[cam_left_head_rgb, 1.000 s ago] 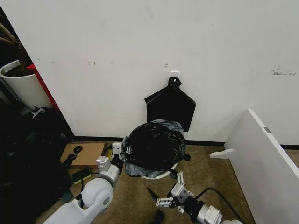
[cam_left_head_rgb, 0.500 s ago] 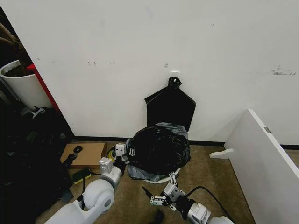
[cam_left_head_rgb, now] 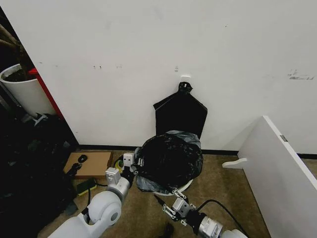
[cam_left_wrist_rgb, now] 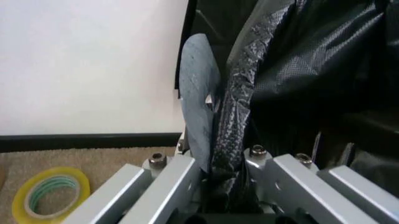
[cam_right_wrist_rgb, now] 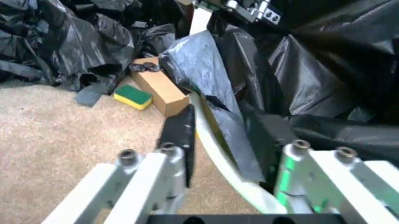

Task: Place the garbage bag over the trash bin.

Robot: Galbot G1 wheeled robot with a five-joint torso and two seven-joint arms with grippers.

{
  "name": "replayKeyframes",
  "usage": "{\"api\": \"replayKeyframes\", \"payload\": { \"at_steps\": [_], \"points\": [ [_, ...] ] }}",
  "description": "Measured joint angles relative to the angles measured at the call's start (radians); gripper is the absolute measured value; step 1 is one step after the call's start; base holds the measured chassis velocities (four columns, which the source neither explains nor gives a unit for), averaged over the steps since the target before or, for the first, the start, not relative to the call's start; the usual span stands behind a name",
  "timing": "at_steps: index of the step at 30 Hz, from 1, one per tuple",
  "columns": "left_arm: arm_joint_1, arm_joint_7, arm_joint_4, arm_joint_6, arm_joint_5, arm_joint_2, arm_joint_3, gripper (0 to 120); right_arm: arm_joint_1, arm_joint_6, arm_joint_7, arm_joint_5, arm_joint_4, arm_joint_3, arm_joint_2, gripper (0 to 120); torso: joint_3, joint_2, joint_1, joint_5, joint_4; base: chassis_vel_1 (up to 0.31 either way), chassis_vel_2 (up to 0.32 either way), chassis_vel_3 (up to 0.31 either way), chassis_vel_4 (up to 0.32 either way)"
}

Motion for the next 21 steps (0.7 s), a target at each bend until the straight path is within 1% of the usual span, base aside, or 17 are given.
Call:
{"api": "replayKeyframes", "payload": {
  "at_steps": [1, 2, 3, 4, 5, 8, 14, 21],
  "points": [
    [0.0, 0.0, -0.001, 0.0, 0.0, 0.0, -0.001, 1, 0.0, -0.001, 0.011, 0.001, -0.002, 0.0, 0.002, 21, 0.0, 0.0, 0.0, 0.0, 0.0, 0.0, 0.0, 0.0, 0.0],
    [0.0, 0.0, -0.002, 0.0, -0.001, 0.0, -0.001, 1, 0.0, -0.003, 0.019, 0.002, -0.002, -0.001, 0.003, 16, 0.0, 0.0, 0.0, 0.0, 0.0, 0.0, 0.0, 0.0, 0.0],
    [0.0, 0.0, -0.002, 0.0, -0.001, 0.0, -0.001, 1, 0.0, -0.003, 0.019, 0.002, -0.002, -0.001, 0.003, 16, 0.0, 0.0, 0.0, 0.0, 0.0, 0.0, 0.0, 0.0, 0.0],
    [-0.001, -0.001, -0.005, 0.002, -0.002, 0.0, -0.002, 1, 0.0, -0.007, 0.031, 0.005, -0.002, -0.001, 0.006, 13, 0.0, 0.0, 0.0, -0.0001, 0.0, 0.0, 0.0, 0.0, 0.0],
    [-0.001, -0.001, -0.006, 0.002, -0.003, 0.0, -0.003, 1, 0.001, -0.008, 0.037, 0.007, -0.002, -0.002, 0.008, 8, 0.0, 0.0, 0.0, 0.0, 0.0, 0.0, 0.0, 0.0, 0.0],
    [-0.001, -0.004, -0.008, 0.004, -0.008, -0.002, -0.004, 1, 0.0, -0.011, 0.05, 0.014, 0.0, -0.005, 0.014, 0, 0.0, 0.0, 0.0, 0.0, 0.0, 0.0, 0.0, 0.0, 0.0],
    [-0.005, -0.02, -0.008, 0.009, -0.033, -0.008, -0.009, 1, -0.012, -0.003, 0.047, 0.004, 0.018, -0.007, 0.008, 0, 0.0, 0.0, 0.0, -0.0001, 0.0001, 0.0, 0.0, 0.0, 0.0],
    [-0.023, -0.056, -0.004, 0.027, -0.094, -0.028, -0.024, 1, -0.061, 0.041, 0.024, -0.067, 0.04, -0.009, -0.017, 0, 0.0, 0.0, 0.0, -0.0001, 0.0, 0.0, 0.0, 0.0, 0.0]
  ]
}}
